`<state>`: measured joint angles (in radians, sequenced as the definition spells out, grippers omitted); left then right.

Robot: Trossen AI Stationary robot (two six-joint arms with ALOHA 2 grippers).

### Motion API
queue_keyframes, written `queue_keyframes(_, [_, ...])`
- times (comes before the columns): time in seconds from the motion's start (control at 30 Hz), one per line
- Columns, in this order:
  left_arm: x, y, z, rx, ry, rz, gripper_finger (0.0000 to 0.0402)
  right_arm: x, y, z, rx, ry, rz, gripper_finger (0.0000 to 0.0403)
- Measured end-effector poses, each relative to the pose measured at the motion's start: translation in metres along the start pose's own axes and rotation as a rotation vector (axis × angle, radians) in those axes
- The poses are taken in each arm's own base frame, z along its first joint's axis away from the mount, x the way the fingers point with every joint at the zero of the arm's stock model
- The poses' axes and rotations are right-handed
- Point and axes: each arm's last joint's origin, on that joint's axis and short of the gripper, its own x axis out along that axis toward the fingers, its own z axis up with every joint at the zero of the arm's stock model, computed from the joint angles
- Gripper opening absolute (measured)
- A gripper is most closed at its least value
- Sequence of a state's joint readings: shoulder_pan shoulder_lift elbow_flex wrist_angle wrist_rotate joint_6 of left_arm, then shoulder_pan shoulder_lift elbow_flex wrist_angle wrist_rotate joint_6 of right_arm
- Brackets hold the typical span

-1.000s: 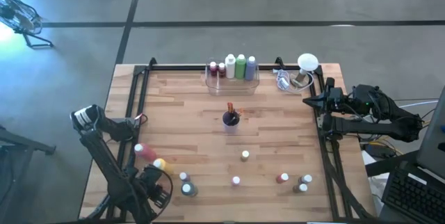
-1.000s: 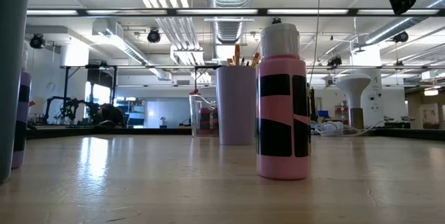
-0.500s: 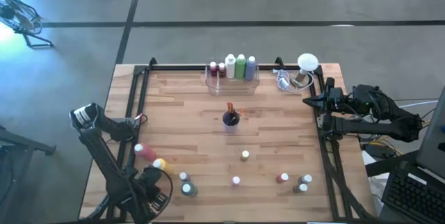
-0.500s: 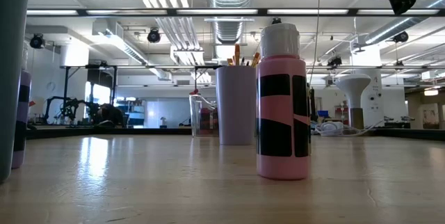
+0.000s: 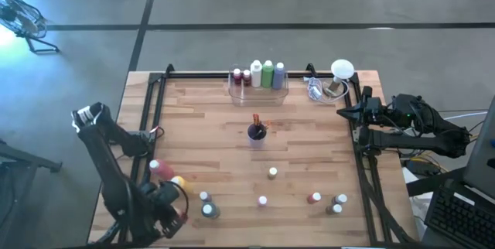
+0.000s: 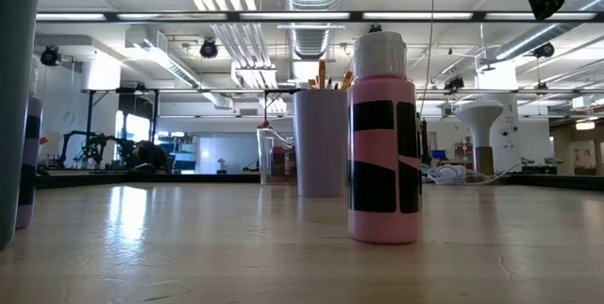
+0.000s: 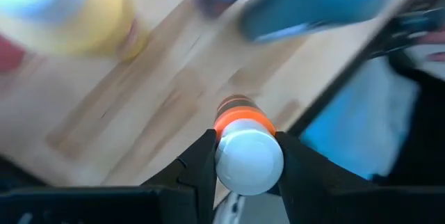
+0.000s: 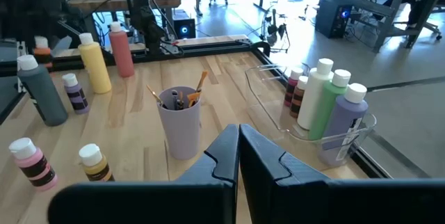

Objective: Pick & Place Paint Supplies
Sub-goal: Put the orange black paint bottle into the transparent bin

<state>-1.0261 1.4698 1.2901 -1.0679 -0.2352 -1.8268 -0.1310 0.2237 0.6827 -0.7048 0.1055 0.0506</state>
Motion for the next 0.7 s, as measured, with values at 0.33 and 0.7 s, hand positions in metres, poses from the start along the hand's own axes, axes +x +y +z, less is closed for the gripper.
queue_keyframes(0.33, [-0.049,0.018,0.029,0.094,-0.225,-0.166,0.0125,0.000,0.000,0.000,0.000,0.000,0.000,0.0008])
queue_keyframes(0.7, [-0.072,0.036,0.097,0.327,-0.586,-0.032,0.0127,0.000,0.000,0.000,0.000,0.000,0.000,0.0008])
